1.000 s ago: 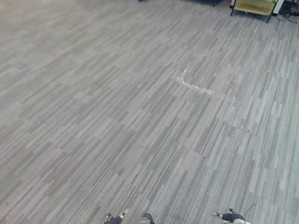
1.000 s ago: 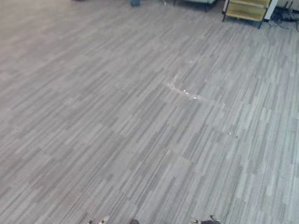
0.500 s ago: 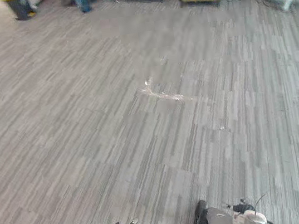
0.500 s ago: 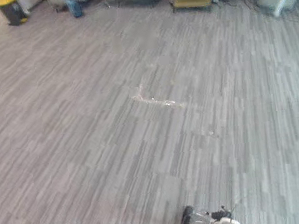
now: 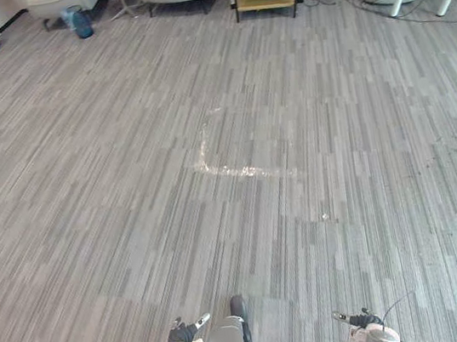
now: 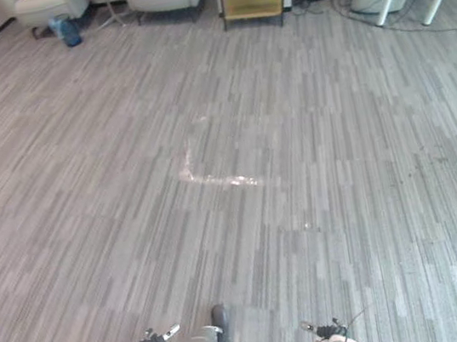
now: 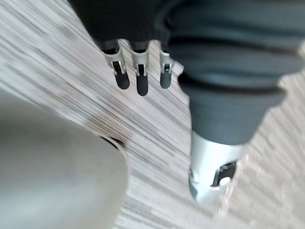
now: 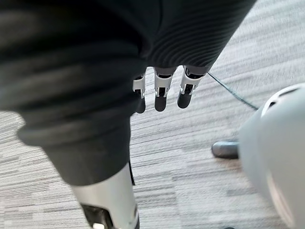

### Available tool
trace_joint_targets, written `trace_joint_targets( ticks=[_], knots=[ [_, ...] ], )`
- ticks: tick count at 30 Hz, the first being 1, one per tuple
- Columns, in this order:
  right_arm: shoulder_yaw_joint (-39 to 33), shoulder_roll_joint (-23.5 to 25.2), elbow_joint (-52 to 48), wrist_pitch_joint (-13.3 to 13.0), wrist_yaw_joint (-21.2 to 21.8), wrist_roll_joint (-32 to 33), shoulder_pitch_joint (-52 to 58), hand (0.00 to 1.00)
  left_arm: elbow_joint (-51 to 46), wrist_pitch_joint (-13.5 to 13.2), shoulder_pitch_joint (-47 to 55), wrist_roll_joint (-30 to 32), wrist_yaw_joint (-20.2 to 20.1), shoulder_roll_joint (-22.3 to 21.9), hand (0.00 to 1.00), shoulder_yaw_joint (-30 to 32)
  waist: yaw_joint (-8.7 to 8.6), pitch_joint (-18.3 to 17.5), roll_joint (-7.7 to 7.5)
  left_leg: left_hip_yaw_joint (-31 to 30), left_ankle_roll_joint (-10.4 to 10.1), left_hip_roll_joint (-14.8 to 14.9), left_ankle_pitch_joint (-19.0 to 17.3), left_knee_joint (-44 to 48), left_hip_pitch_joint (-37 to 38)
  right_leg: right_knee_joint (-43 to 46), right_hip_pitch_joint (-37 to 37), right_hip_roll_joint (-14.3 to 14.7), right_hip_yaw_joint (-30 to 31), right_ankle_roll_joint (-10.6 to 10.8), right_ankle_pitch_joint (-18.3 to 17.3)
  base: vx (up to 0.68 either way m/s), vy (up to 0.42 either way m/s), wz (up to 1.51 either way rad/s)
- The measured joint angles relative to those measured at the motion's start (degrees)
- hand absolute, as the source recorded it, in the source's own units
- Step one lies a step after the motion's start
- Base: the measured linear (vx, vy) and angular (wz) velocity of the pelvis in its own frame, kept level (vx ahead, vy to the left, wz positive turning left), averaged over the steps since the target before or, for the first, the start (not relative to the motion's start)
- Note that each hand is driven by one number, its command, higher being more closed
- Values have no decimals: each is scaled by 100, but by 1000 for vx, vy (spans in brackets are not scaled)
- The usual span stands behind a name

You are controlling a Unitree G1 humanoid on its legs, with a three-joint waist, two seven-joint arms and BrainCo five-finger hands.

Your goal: Pick up cushions and gather them together orderly.

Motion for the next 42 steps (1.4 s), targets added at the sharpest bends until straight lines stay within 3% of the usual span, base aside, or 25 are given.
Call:
trace_joint_targets(
  ticks=[2,4,5,7,8,10,13,14,15,16,18,19,20,21,22,24,26,28,30,32,35,36,37,39,42],
  knots=[
    [-2,13,-25,1,18,-44,14,0,6,18,-25,-3,12,4,0,98,82,-18,-99,297,237,-44,-229,372,242,833,-134,-218,339,220,141,672,230,-47],
    [40,-6,-21,-12,49,-51,-7,0,56,86,40,-5,3,32,0,-35,61,-9,-9,382,265,-60,-471,252,912,3099,-878,-406,600,1295,690,503,176,-32],
    [91,10,0,-1,96,-59,40,0,126,114,34,-3,0,62,0,-155,-65,13,20,269,310,-99,-632,102,1413,4428,-1350,-558,558,1376,824,476,119,17],
    [155,-18,-217,27,123,-62,117,0,161,114,57,11,-3,50,0,-164,-99,24,60,267,312,-127,-638,-216,1984,4923,-1688,-754,230,1053,615,479,67,15],
    [172,-50,-233,18,130,-61,94,0,164,117,64,17,-1,42,0,-170,-112,47,93,264,312,-98,-638,-527,2447,4742,-1833,-801,-42,679,353,476,2,5],
    [169,-50,-217,-20,162,-60,121,0,187,110,86,18,2,46,0,-170,-210,50,97,151,317,-34,-641,-826,2905,3814,-2069,-793,-426,403,154,464,-53,27],
    [-28,-104,-215,-19,174,-51,148,0,277,110,44,99,-7,25,0,-170,-393,60,96,-207,335,66,-881,-920,3183,1700,-2496,-490,-224,341,780,520,-238,66],
    [-182,-78,-219,-28,174,-44,246,0,275,105,137,158,-12,60,0,-146,-425,54,3,-417,155,34,-1168,-999,3414,813,-2460,-402,-15,432,1282,490,-300,63],
    [-259,-84,-231,-36,181,-19,281,0,302,110,156,178,-15,69,0,-81,-460,66,-59,-585,95,20,-1325,-1003,3587,946,-2450,-360,152,272,1815,515,-304,48],
    [-341,-246,-205,-25,173,-54,220,0,408,105,184,182,-14,-63,0,-21,-487,50,225,-742,56,228,-1384,-895,3743,1564,-2520,-233,92,158,1316,396,-229,24],
    [-401,-319,-209,-23,168,-49,245,0,393,106,219,240,-27,-188,0,-49,-525,-41,359,-1039,52,384,-1379,221,3244,1912,-2479,-232,-149,137,872,457,-283,41],
    [-488,-316,-241,-32,146,-22,276,0,345,114,194,253,-38,-234,0,-46,-603,-63,505,-1152,-324,532,-1161,1482,2653,1871,-2259,-210,-368,94,688,546,-358,75],
    [-453,-333,-355,-30,104,8,342,0,227,124,159,248,-40,-289,0,-43,-582,-38,593,-1117,-864,775,-452,2871,1945,1774,-1943,-131,-502,0,527,463,-271,62],
    [-428,-327,-377,-22,86,34,345,0,155,118,162,247,-39,-300,0,-45,-524,-25,616,-1010,-886,940,-356,3473,1625,1695,-1736,-62,-548,-108,425,557,-243,55],
    [-368,-208,-353,-9,31,179,364,0,1,106,186,241,-48,-185,0,-97,-485,41,519,-539,-509,1148,-618,4144,973,1350,-1112,-37,-724,-140,260,464,-163,36],
    [-341,-148,-339,27,23,193,349,0,-66,99,178,213,-48,-137,0,-179,-482,78,435,-153,-386,1160,-791,3944,671,1027,-775,-39,-792,-104,277,385,-131,21],
    [-350,-97,-343,40,-6,215,263,0,-193,75,171,199,-47,-117,0,-300,-368,65,385,457,-315,1003,-866,2183,348,495,-288,-44,-807,17,355,469,-50,-18],
    [-361,-94,-347,32,-29,214,200,0,-211,74,166,204,-35,-121,0,-297,-299,69,373,432,-352,733,-611,513,275,260,-44,-57,-718,77,321,553,117,-37],
    [-340,-95,-337,28,-52,203,199,0,-220,70,147,198,-28,-130,0,-301,-200,54,332,260,-427,552,369,-360,332,79,171,-66,-512,300,185,476,173,-45],
    [-283,109,-232,26,-57,189,146,0,-163,77,58,208,-22,131,0,-409,-255,-44,-73,431,-50,302,142,-91,353,-90,357,-335,-296,369,241,592,173,-22],
    [-279,160,-198,28,-38,176,152,0,-4,78,-3,203,-34,263,0,-545,-228,-113,-212,620,75,288,-417,430,543,967,100,-525,141,528,375,478,193,-25],
    [-227,99,-155,21,-19,173,130,0,100,88,-18,200,-51,289,0,-717,-273,-122,-143,644,90,293,-591,322,818,2145,-387,-643,188,981,657,446,201,-16],
    [-196,81,-133,21,1,170,128,0,152,99,-44,201,-65,313,0,-813,-291,-100,-124,654,116,270,-651,191,1010,2828,-693,-738,188,1175,886,431,182,-7],
    [-165,30,-17,24,21,168,130,0,275,114,-76,204,-109,375,0,-1050,-330,-12,-55,633,127,130,-684,-495,1947,4155,-1272,-904,-105,823,506,429,131,6],
    [-72,-114,17,-5,50,163,176,0,364,110,-59,206,-112,402,0,-1213,-528,-2,-15,411,127,133,-684,-913,2666,3260,-1575,-816,-1158,334,44,421,33,45]
  ],
)
